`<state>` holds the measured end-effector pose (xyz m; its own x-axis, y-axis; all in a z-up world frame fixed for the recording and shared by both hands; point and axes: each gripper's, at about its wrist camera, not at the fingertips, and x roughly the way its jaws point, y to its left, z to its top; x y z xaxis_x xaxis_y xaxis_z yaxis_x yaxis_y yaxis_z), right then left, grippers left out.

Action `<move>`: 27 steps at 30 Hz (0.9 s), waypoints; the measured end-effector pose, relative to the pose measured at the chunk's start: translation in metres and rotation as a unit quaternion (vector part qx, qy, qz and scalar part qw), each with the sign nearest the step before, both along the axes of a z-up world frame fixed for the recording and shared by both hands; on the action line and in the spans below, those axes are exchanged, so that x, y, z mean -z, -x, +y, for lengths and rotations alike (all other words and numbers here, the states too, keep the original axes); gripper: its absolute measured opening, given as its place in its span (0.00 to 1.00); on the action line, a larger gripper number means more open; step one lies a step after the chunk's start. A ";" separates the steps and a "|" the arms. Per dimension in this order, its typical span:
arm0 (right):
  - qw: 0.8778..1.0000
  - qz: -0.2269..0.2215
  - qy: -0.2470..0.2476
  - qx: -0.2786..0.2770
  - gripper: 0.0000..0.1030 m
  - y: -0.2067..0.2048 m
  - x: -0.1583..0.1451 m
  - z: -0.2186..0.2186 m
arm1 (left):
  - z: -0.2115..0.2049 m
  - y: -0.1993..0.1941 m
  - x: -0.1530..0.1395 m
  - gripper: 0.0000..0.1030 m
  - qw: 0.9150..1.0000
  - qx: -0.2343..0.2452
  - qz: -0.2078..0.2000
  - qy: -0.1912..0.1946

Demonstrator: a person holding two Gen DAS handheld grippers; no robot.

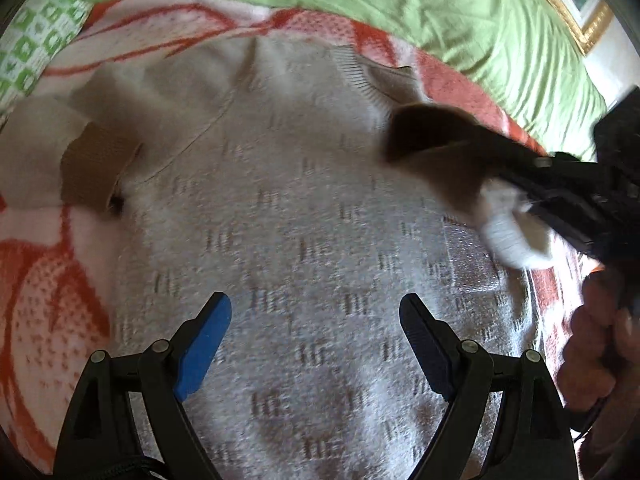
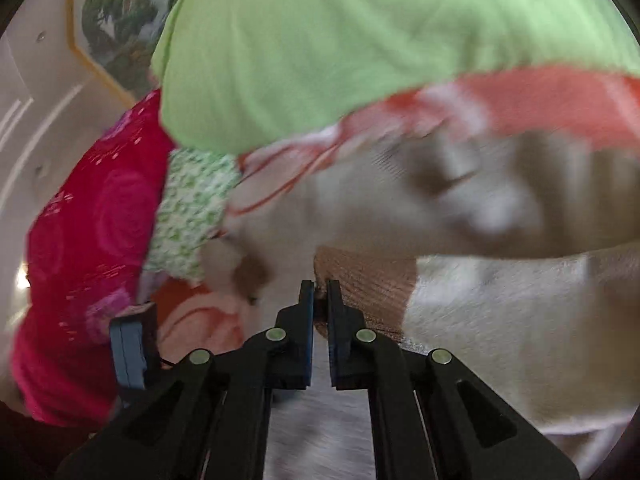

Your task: Fold small clothes

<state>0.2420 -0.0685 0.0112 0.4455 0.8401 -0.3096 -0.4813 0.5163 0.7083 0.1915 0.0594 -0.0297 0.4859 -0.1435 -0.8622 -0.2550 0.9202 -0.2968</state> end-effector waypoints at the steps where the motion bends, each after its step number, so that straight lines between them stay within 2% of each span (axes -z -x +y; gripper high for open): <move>1: 1.000 0.013 0.008 -0.009 0.10 -0.002 0.006 0.013 | 0.003 0.001 0.003 0.84 1.000 -0.004 0.003 0.001; 3: 0.998 0.044 0.035 -0.017 0.22 -0.006 0.017 0.027 | 0.010 -0.001 0.010 0.84 1.000 -0.010 0.012 0.012; 4: 0.998 0.058 0.034 -0.015 0.33 -0.006 0.023 0.026 | 0.012 -0.004 0.014 0.84 1.000 -0.012 0.018 0.019; 5: 0.998 0.063 0.022 -0.010 0.37 -0.003 0.026 0.020 | 0.014 -0.008 0.019 0.84 0.999 -0.015 0.026 0.028; 10: 0.997 0.061 0.009 0.042 0.38 0.012 0.034 -0.036 | 0.015 -0.029 0.042 0.84 0.996 -0.028 0.053 0.067; 12: 0.996 0.056 0.009 0.067 0.38 0.017 0.037 -0.038 | 0.010 -0.039 0.042 0.85 0.996 -0.029 0.042 0.076; 15: 0.993 0.055 0.002 0.102 0.38 0.028 0.041 -0.065 | 0.001 -0.058 0.039 0.83 0.996 -0.022 0.021 0.083; 16: 0.991 0.059 0.001 0.117 0.38 0.034 0.044 -0.079 | -0.003 -0.064 0.037 0.75 0.996 -0.015 0.013 0.082; 18: 0.989 0.064 -0.001 0.136 0.38 0.037 0.048 -0.082 | -0.017 -0.077 0.036 0.39 0.997 0.019 -0.002 0.072; 19: 0.986 0.067 -0.001 0.150 0.38 0.042 0.051 -0.093 | -0.023 -0.081 0.035 0.04 0.997 0.034 0.000 0.062; 20: 0.984 0.070 0.000 0.163 0.38 0.046 0.052 -0.101 | -0.029 -0.083 0.029 0.06 0.998 0.041 -0.005 0.037; 22: 0.979 0.075 0.001 0.188 0.38 0.053 0.055 -0.118 | -0.029 -0.077 0.008 0.05 0.998 0.048 -0.044 0.015; 25: 0.971 0.078 0.003 0.226 0.38 0.064 0.060 -0.140 | -0.007 -0.056 -0.035 0.05 0.994 0.021 -0.106 -0.013; 27: 0.964 0.085 0.004 0.253 0.38 0.068 0.066 -0.157 | 0.019 -0.045 -0.041 0.05 0.993 -0.005 -0.111 -0.037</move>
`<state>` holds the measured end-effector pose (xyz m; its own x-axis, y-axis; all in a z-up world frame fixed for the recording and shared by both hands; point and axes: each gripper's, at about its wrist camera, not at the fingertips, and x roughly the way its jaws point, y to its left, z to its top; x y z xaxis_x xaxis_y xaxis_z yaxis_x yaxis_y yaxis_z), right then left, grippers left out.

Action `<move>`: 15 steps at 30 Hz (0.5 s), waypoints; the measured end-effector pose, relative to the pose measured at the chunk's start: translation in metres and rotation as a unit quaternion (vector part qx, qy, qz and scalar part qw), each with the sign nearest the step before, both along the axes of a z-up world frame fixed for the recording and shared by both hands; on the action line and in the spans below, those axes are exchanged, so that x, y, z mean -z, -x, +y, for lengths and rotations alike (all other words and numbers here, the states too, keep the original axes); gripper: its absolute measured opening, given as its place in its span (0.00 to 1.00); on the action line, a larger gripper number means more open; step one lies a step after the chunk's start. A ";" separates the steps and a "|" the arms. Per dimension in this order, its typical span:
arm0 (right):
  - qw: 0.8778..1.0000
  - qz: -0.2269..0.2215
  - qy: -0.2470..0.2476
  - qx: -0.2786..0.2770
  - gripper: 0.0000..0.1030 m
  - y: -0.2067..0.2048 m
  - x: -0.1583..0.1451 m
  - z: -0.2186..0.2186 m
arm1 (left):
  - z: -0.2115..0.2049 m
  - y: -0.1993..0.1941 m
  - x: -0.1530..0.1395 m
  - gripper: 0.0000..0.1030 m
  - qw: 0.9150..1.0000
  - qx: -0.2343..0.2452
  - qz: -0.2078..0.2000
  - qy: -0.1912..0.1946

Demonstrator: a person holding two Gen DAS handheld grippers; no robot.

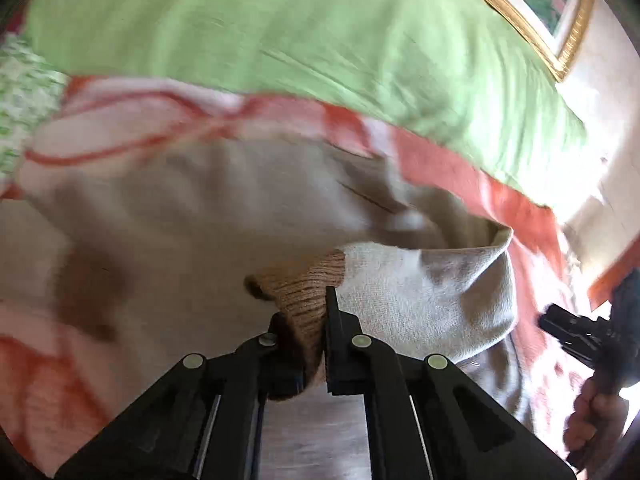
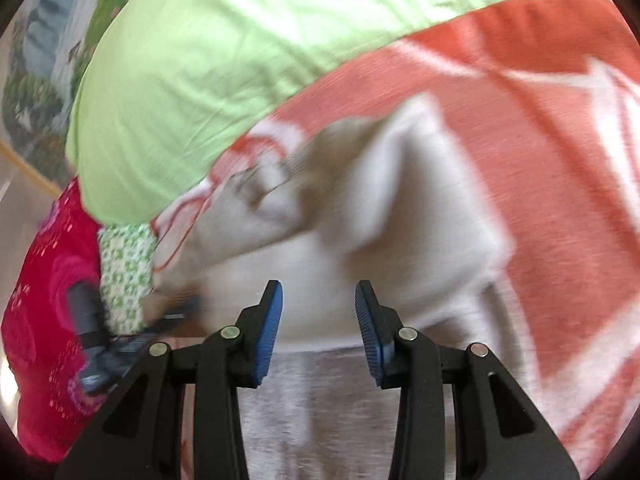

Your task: Fold small clothes

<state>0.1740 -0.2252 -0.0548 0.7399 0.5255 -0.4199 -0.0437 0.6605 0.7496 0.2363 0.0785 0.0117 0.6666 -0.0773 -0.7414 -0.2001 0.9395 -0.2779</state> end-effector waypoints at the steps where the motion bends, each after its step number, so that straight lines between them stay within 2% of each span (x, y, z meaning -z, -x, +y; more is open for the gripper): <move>1: 1.000 0.006 -0.001 0.011 0.38 0.001 0.004 -0.006 | 0.011 0.003 0.004 0.05 1.000 -0.005 0.006 0.000; 4: 0.999 0.026 -0.001 0.031 0.38 -0.003 0.016 -0.018 | 0.042 0.009 0.025 0.04 0.998 -0.028 0.040 0.030; 7: 0.998 0.024 0.014 0.048 0.38 -0.015 0.022 -0.019 | 0.053 0.018 0.029 0.04 0.998 -0.051 0.043 0.014; 9: 0.998 0.031 0.022 0.044 0.39 -0.024 0.025 -0.022 | 0.066 0.023 0.030 0.03 0.995 -0.085 0.046 0.015; 12: 0.998 0.028 0.032 0.047 0.50 -0.040 0.024 -0.025 | 0.083 0.024 0.037 0.02 0.992 -0.104 0.060 0.048; 13: 0.998 0.027 0.037 0.051 0.54 -0.047 0.023 -0.028 | 0.083 0.022 0.039 0.03 0.991 -0.099 0.065 0.057; 15: 0.998 0.027 0.036 0.053 0.55 -0.053 0.022 -0.031 | 0.077 0.018 0.041 0.15 0.991 -0.080 0.074 0.077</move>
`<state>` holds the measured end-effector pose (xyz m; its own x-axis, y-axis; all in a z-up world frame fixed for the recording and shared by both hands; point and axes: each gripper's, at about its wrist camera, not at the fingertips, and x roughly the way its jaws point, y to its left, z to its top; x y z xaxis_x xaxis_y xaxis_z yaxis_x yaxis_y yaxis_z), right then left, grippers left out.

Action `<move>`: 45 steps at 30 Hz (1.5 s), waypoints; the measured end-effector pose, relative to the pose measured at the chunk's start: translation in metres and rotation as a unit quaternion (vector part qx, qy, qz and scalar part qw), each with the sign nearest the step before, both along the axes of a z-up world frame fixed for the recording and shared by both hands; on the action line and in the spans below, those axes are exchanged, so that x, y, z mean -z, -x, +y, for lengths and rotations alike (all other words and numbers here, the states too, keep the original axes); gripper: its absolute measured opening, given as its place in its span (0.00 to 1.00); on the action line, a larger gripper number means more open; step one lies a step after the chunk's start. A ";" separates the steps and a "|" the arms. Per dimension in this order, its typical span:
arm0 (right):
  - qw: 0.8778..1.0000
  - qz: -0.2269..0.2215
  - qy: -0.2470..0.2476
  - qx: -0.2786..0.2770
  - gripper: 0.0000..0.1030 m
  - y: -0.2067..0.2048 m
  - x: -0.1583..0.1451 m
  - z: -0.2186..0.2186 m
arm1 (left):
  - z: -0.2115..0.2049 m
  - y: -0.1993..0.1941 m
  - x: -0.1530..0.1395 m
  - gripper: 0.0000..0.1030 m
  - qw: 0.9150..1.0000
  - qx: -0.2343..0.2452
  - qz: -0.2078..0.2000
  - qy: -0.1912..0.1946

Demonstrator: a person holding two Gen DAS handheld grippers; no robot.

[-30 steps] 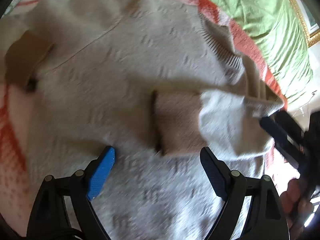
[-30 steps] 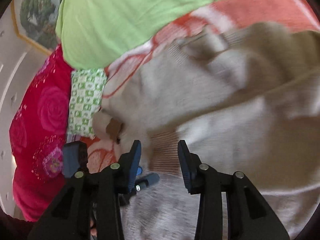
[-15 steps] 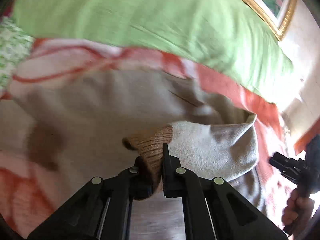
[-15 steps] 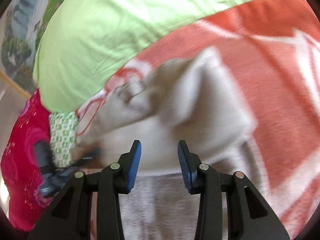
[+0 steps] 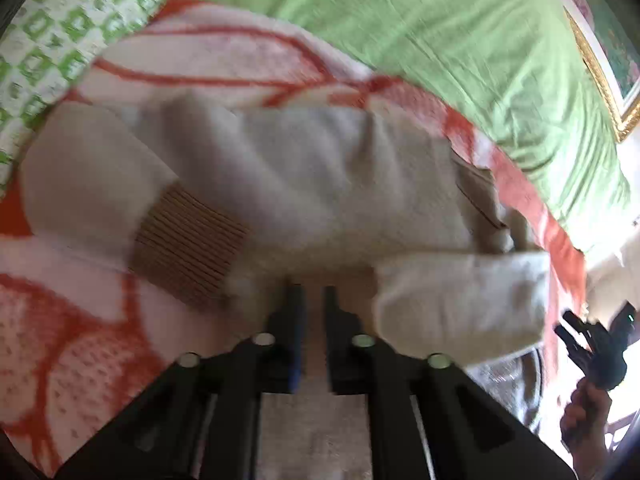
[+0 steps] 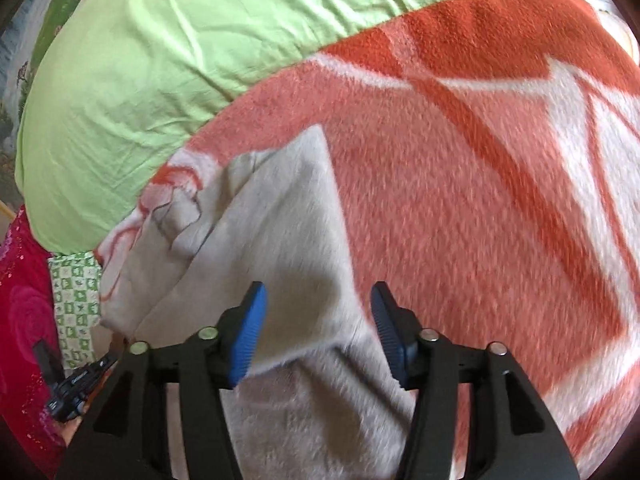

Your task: Fold small clothes

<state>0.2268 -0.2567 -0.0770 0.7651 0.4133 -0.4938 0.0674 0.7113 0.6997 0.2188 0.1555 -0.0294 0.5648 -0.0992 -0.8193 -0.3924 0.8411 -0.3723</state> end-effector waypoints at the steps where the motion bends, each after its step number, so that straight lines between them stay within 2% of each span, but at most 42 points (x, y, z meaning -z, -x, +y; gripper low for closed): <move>1: 1.000 -0.001 -0.004 0.003 0.55 -0.003 -0.001 -0.002 | -0.005 -0.002 0.000 0.30 1.000 0.008 0.000 0.010; 2: 1.000 -0.003 -0.009 0.006 0.55 -0.005 -0.002 -0.004 | -0.010 -0.004 0.002 0.49 1.000 0.015 0.004 0.016; 3: 1.000 -0.005 -0.011 0.006 0.55 -0.006 -0.003 -0.005 | -0.015 -0.006 0.005 0.57 1.000 0.017 0.014 0.016; 4: 1.000 -0.007 -0.012 0.005 0.55 -0.007 -0.004 -0.005 | -0.020 -0.009 0.008 0.62 1.000 0.017 0.019 0.017; 7: 1.000 -0.005 -0.006 -0.005 0.55 -0.012 -0.002 0.000 | -0.032 -0.020 0.021 0.62 0.999 0.025 0.043 0.020; 10: 1.000 -0.002 -0.006 -0.009 0.55 -0.014 0.001 0.002 | -0.037 -0.025 0.030 0.59 0.997 0.024 0.068 0.004; 12: 1.000 0.000 -0.012 -0.007 0.55 -0.014 0.003 0.000 | -0.034 -0.021 0.027 0.57 0.997 0.005 0.079 -0.016; 13: 1.000 0.001 -0.014 -0.006 0.55 -0.014 0.004 -0.002 | -0.029 -0.016 0.022 0.57 0.996 -0.020 0.080 -0.032; 15: 1.000 -0.002 -0.012 -0.005 0.55 -0.013 0.003 -0.005 | -0.019 -0.007 0.017 0.60 0.997 -0.043 0.059 -0.023; 16: 1.000 -0.004 -0.011 -0.003 0.55 -0.012 0.003 -0.006 | -0.015 -0.007 0.020 0.62 0.998 -0.043 0.055 0.000; 18: 1.000 -0.007 -0.010 -0.002 0.55 -0.010 0.002 -0.007 | -0.015 -0.017 0.036 0.53 0.997 -0.022 0.068 0.040; 20: 1.000 -0.005 -0.007 -0.001 0.55 -0.011 0.003 -0.006 | -0.024 -0.026 0.042 0.29 0.998 -0.010 0.062 0.025; 21: 1.000 -0.004 -0.005 -0.001 0.55 -0.011 0.003 -0.005 | -0.029 -0.030 0.043 0.22 0.998 -0.001 0.054 0.015; 22: 1.000 -0.002 -0.003 0.000 0.55 -0.012 0.003 -0.004 | -0.033 -0.032 0.044 0.08 0.999 0.008 0.047 0.015; 24: 1.000 0.001 -0.001 -0.001 0.55 -0.014 0.001 -0.002 | -0.041 -0.032 0.033 0.07 0.999 0.009 0.030 0.006; 26: 1.000 -0.003 0.003 -0.001 0.55 -0.014 -0.004 -0.003 | -0.042 -0.022 0.004 0.07 1.000 0.007 -0.018 -0.004; 28: 1.000 -0.014 0.008 0.005 0.55 -0.012 -0.009 -0.007 | -0.039 -0.014 -0.012 0.07 0.999 0.004 -0.033 -0.034; 30: 1.000 -0.014 0.012 0.010 0.56 -0.014 -0.009 -0.009 | -0.031 -0.014 -0.004 0.07 0.998 0.006 -0.017 -0.055; 32: 1.000 0.003 0.007 0.007 0.57 -0.020 -0.005 -0.008 | -0.020 -0.015 0.014 0.07 0.999 0.003 0.013 -0.043; 34: 1.000 0.007 0.005 -0.001 0.57 -0.029 -0.001 -0.002 | -0.015 -0.014 0.024 0.07 0.999 -0.001 0.019 -0.030; 39: 0.999 0.013 0.022 -0.046 0.57 -0.060 0.009 0.026 | -0.016 -0.011 0.037 0.07 0.999 -0.001 0.037 -0.026; 40: 0.998 0.015 0.028 -0.060 0.41 -0.067 0.012 0.031 | -0.017 -0.011 0.038 0.07 0.999 0.002 0.040 -0.031; 41: 0.997 0.020 0.027 -0.068 0.09 -0.070 0.012 0.032 | -0.019 -0.012 0.038 0.07 0.999 0.004 0.042 -0.032; 44: 0.997 -0.007 0.073 -0.030 0.07 -0.061 -0.017 0.011 | -0.034 -0.025 0.034 0.07 0.999 0.031 0.025 -0.012; 45: 0.996 -0.014 0.090 -0.016 0.07 -0.057 -0.029 -0.002 | -0.044 -0.032 0.033 0.07 0.999 0.044 0.022 -0.017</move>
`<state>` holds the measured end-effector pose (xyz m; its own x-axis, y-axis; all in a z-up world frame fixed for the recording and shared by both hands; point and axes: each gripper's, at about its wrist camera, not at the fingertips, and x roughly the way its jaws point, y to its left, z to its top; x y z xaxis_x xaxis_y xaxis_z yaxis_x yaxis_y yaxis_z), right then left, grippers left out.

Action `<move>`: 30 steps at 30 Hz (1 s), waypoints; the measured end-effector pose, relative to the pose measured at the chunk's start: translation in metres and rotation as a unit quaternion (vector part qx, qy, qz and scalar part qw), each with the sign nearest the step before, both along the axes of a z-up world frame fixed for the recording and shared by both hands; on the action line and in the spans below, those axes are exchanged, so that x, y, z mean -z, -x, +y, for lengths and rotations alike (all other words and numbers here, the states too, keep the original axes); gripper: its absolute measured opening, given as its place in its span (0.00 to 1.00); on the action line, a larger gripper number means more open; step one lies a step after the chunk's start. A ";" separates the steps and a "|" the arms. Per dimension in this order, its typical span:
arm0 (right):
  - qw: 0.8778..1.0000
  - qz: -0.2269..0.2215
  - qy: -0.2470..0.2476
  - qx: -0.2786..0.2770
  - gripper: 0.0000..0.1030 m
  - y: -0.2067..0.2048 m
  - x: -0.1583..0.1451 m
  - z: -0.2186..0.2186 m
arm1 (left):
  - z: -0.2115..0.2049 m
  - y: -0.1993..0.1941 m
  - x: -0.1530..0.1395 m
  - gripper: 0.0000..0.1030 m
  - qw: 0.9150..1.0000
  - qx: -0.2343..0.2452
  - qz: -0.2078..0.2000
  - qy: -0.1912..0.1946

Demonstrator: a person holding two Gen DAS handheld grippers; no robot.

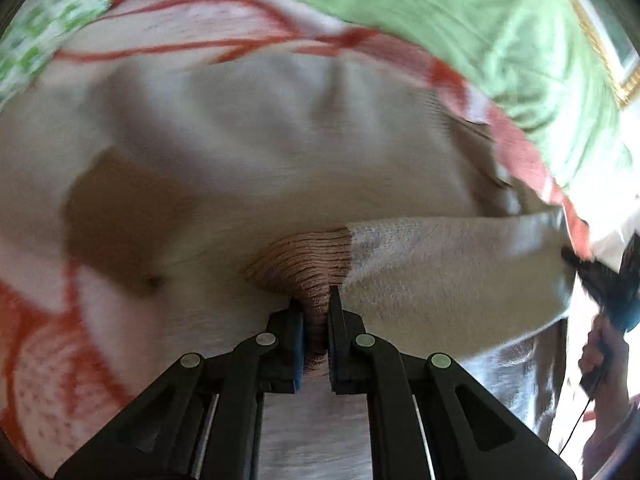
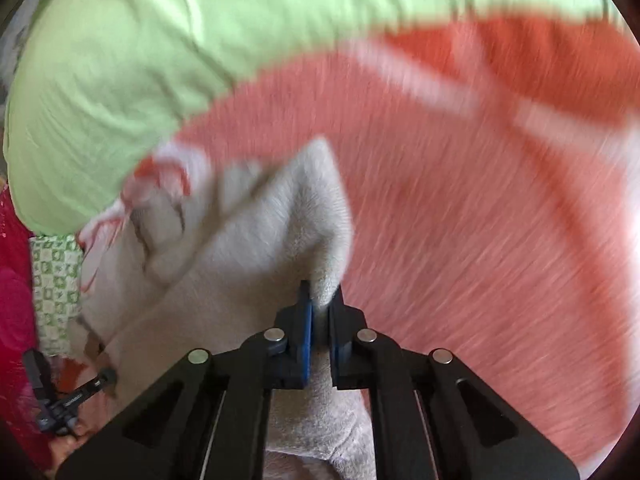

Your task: Fold small clothes

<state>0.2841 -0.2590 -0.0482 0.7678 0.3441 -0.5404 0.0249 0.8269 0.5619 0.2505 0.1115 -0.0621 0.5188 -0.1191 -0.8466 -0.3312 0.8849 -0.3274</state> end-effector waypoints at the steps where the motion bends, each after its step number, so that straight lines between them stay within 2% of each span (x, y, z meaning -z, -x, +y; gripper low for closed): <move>1: 1.000 0.000 0.004 0.004 0.07 0.000 -0.004 -0.008 | -0.009 -0.006 -0.001 0.07 1.000 0.010 -0.001 -0.006; 4: 0.999 0.029 0.034 0.006 0.07 -0.012 0.003 -0.022 | -0.029 -0.023 0.007 0.07 0.999 0.024 0.002 -0.027; 7: 0.996 0.062 0.065 -0.003 0.07 -0.024 0.028 -0.012 | -0.024 -0.025 0.016 0.07 1.000 0.014 0.010 -0.018; 9: 0.996 0.064 0.068 0.003 0.07 -0.025 0.034 -0.009 | -0.019 -0.022 0.017 0.08 1.000 0.020 0.007 -0.014; 11: 0.996 0.067 0.059 0.012 0.08 -0.024 0.035 -0.011 | -0.017 -0.022 0.015 0.16 1.000 0.024 0.014 -0.010; 12: 0.996 0.069 0.057 0.015 0.12 -0.023 0.033 -0.012 | -0.015 -0.022 0.012 0.17 1.000 0.021 0.015 -0.007; 14: 0.995 0.075 0.057 0.025 0.25 -0.016 0.025 -0.015 | -0.006 -0.011 0.003 0.22 1.000 0.015 0.009 -0.003; 17: 0.998 0.051 0.036 0.029 0.38 0.006 0.010 -0.019 | 0.008 0.008 -0.011 0.26 1.000 -0.008 0.004 -0.007; 20: 0.999 0.024 0.013 0.021 0.50 0.035 -0.004 -0.016 | 0.033 0.036 -0.018 0.39 0.998 -0.054 0.008 -0.010; 21: 1.000 0.016 0.004 0.013 0.51 0.045 -0.007 -0.012 | 0.040 0.047 -0.021 0.42 0.997 -0.069 0.007 -0.020; 23: 1.000 0.011 -0.008 -0.002 0.54 0.060 -0.008 -0.001 | 0.055 0.061 -0.025 0.57 0.994 -0.098 0.013 -0.055; 24: 1.000 0.010 -0.016 -0.014 0.55 0.068 -0.007 0.006 | 0.063 0.066 -0.026 0.60 0.992 -0.109 0.020 -0.067; 27: 0.999 0.020 -0.028 -0.041 0.55 0.082 -0.003 0.040 | 0.088 0.075 -0.025 0.69 0.989 -0.137 0.029 -0.057; 28: 0.998 0.025 -0.034 -0.049 0.55 0.084 0.000 0.050 | 0.094 0.075 -0.025 0.76 0.987 -0.147 0.034 -0.051; 30: 0.997 0.036 -0.044 -0.059 0.55 0.090 0.004 0.063 | 0.104 0.072 -0.021 0.78 0.986 -0.162 0.042 -0.029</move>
